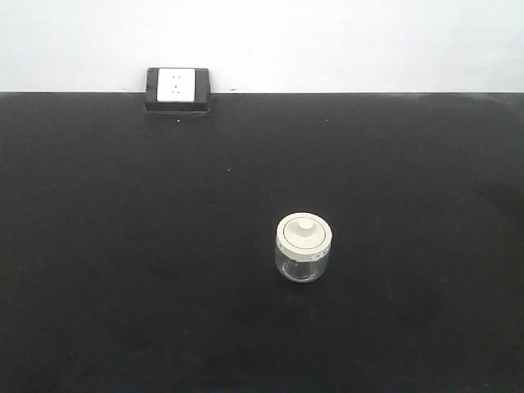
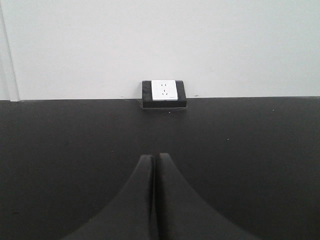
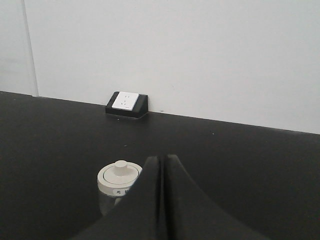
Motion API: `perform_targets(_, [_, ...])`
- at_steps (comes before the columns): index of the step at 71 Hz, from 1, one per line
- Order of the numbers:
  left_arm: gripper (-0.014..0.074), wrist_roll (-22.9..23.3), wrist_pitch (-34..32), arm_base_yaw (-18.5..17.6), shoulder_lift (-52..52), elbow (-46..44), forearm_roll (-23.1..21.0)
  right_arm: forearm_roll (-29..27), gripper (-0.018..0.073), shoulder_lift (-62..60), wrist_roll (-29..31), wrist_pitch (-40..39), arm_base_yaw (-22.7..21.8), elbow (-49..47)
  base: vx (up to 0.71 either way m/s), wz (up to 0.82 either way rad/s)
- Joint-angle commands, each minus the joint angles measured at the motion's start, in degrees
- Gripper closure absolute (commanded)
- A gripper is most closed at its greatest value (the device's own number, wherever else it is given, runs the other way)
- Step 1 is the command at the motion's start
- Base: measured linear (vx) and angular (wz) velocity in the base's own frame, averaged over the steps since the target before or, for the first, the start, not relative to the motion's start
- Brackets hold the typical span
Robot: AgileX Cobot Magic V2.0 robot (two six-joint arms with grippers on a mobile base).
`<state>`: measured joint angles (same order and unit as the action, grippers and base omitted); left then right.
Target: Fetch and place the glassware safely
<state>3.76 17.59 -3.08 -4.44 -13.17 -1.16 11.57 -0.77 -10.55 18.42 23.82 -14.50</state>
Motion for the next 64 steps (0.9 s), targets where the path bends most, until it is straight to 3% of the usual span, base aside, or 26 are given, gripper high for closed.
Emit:
perform_targets(1, [0.0603, 0.3, -4.3, -0.2, -0.7, -1.5, -0.5, 0.9, 0.0567, 0.7, 0.0, -4.4, -0.1, -1.5, 0.0, 0.0])
perform_targets(45, [0.0603, 0.2, -4.1, -0.2, -0.6, -1.5, -0.5, 0.9, 0.0567, 0.7, 0.0, -4.4, -0.1, -1.5, 0.0, 0.0])
perform_targets(64, [0.0603, -0.4, -6.6, 1.0, 4.6, 8.0, 0.6, 0.9, 0.0567, 0.7, 0.0, -4.4, -0.1, -1.5, 0.0, 0.0])
